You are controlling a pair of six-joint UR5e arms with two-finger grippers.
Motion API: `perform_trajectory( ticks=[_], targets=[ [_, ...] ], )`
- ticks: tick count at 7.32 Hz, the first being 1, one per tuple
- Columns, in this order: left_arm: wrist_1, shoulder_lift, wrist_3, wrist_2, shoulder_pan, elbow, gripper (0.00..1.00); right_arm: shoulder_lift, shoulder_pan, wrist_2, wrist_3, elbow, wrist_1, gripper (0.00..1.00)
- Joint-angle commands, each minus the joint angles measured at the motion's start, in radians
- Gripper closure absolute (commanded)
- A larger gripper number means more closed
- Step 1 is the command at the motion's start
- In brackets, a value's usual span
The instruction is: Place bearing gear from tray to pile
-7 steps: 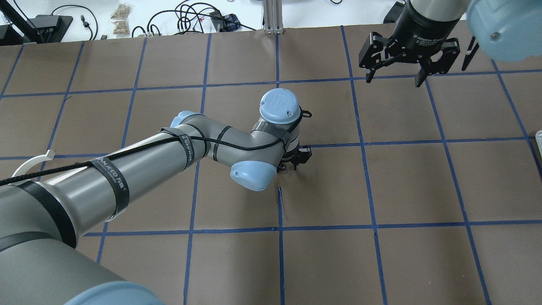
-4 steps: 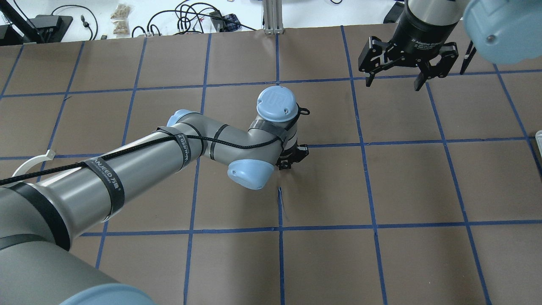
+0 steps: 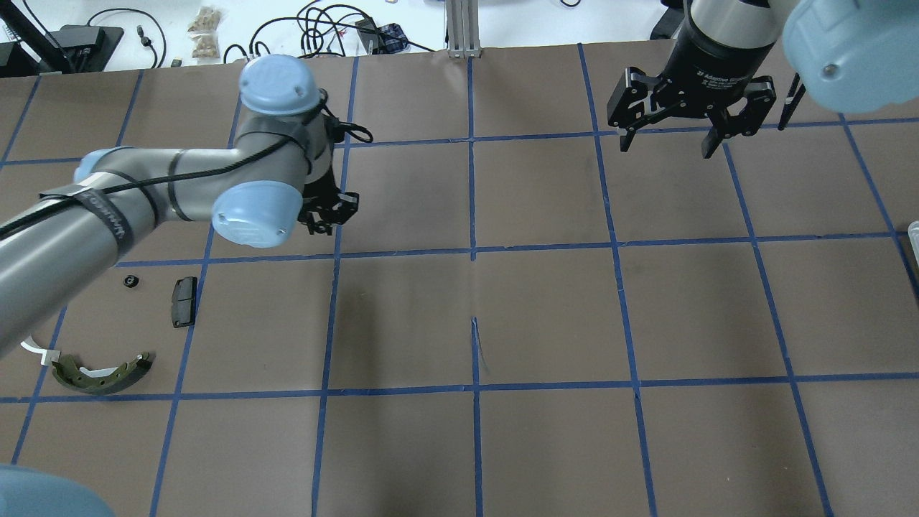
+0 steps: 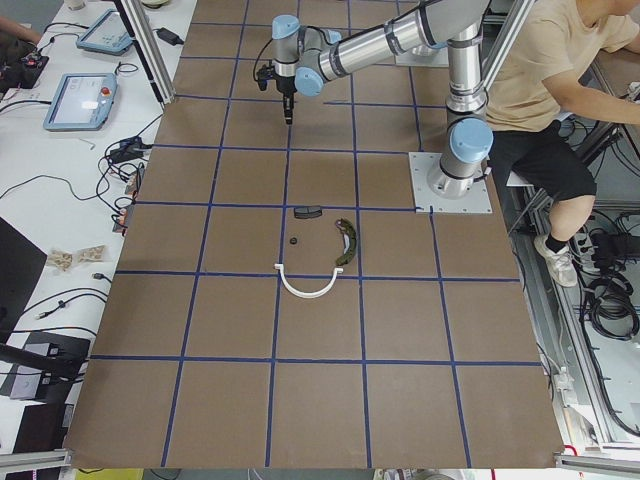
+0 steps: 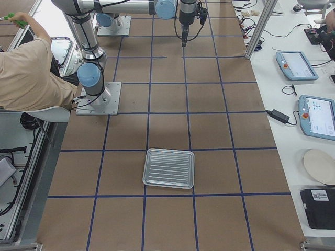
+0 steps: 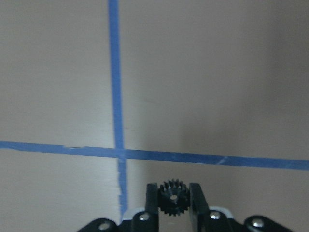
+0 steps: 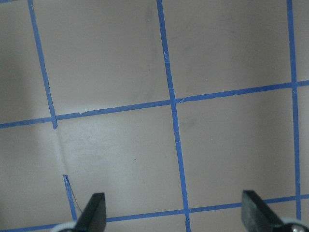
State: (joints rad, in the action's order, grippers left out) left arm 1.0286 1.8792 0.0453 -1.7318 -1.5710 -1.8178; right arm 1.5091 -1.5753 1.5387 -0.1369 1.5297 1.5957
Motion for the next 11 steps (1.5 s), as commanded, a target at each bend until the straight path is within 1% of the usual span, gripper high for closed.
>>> perform_trajectory(
  ticks=[1,2,3,4,5,6,7,9,10,11],
  targets=[
    [-0.066,-0.025,0.375,0.03,0.277,-0.078,1.0,0.0,0.0,0.0,0.0,0.001,0.0,0.0],
    [-0.094,-0.009,0.524,0.067,0.384,-0.084,1.0,-0.001,0.0,0.0,0.0,0.003,0.0,0.0],
    [-0.119,0.009,0.623,0.078,0.479,-0.089,1.0,-0.004,0.0,0.0,-0.001,0.004,0.001,0.0],
    [-0.119,0.017,0.678,0.131,0.546,-0.094,1.0,-0.007,0.0,-0.002,0.0,0.004,0.001,0.0],
    [-0.136,0.038,0.732,0.136,0.581,-0.107,1.0,-0.007,0.0,-0.003,0.0,0.004,0.0,0.0],
    [-0.212,0.061,0.737,0.135,0.591,-0.118,1.0,-0.004,0.0,-0.002,0.0,0.004,0.0,0.0],
    [-0.231,0.076,0.739,0.135,0.592,-0.135,1.0,-0.001,0.0,-0.008,-0.001,0.006,0.0,0.0],
    [-0.242,0.084,0.734,0.135,0.594,-0.138,1.0,-0.009,0.0,-0.017,-0.007,0.006,0.001,0.0],
    [-0.243,0.084,0.746,0.136,0.595,-0.138,0.76,-0.01,0.001,-0.015,-0.007,0.004,0.001,0.0],
    [-0.245,0.083,0.748,0.133,0.597,-0.138,0.01,-0.009,0.001,-0.015,-0.007,0.004,0.001,0.0]
  ],
)
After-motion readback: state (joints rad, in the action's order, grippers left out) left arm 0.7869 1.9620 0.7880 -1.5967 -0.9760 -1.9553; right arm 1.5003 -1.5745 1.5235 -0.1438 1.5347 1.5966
